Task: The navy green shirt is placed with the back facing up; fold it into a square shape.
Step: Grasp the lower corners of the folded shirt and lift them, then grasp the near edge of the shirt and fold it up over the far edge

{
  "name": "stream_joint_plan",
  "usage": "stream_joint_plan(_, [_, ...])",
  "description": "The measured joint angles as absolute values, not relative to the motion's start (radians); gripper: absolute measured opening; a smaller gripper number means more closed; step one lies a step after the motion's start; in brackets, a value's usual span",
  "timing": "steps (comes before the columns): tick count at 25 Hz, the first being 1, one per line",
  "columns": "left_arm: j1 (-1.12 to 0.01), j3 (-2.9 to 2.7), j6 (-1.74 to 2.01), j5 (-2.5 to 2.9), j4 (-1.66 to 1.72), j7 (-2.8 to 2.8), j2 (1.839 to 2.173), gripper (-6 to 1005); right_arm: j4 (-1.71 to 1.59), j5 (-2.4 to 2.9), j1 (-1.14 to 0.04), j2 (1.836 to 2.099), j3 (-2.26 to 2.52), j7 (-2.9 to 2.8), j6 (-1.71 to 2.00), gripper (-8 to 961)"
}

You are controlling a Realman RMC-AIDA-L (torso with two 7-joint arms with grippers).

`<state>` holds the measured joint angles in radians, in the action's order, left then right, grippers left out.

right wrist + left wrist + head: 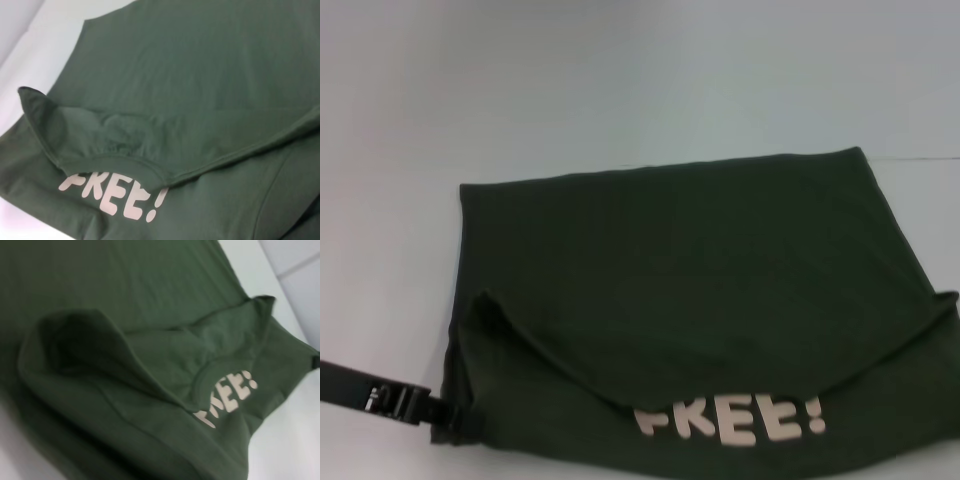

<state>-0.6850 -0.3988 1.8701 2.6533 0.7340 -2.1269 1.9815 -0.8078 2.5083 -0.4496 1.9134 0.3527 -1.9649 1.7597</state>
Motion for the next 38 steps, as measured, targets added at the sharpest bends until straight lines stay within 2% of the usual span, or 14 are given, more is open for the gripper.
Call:
stream_joint_plan(6, [-0.685, -0.377, 1.931, 2.659, 0.748, -2.126, 1.972, 57, -0.808, 2.500, -0.406, 1.909, 0.295, -1.918, 1.835, 58])
stream_joint_plan(9, [-0.706, -0.301, 1.924, 2.651, 0.745, -2.135, 1.955, 56, -0.802, 2.462, -0.411, 1.897, 0.253, -1.926, 1.845, 59])
stream_joint_plan(17, [-0.754, -0.156, 1.808, 2.573, 0.719, -2.203, 1.917, 63, -0.796, 2.313, -0.480, 1.858, 0.221, -2.027, 1.774, 63])
stream_joint_plan(22, [-0.775, -0.158, 1.677, 2.492, 0.673, -2.220, 1.912, 68, -0.790, 2.275, -0.543, 1.853, 0.227, -2.075, 1.669, 64])
stream_joint_plan(25, [-0.786, -0.160, 1.589, 2.462, 0.642, -2.222, 1.913, 72, -0.765, 2.274, -0.587, 1.857, 0.238, -2.085, 1.581, 66])
stream_joint_plan(31, [-0.793, -0.170, 1.426, 2.399, 0.585, -2.193, 1.938, 78, -0.678, 2.274, -0.660, 1.871, 0.279, -2.073, 1.392, 68])
stream_joint_plan(38, [-0.807, -0.187, 1.243, 2.323, 0.528, -2.100, 1.986, 86, -0.622, 2.251, -0.723, 1.926, 0.297, -1.993, 1.168, 71])
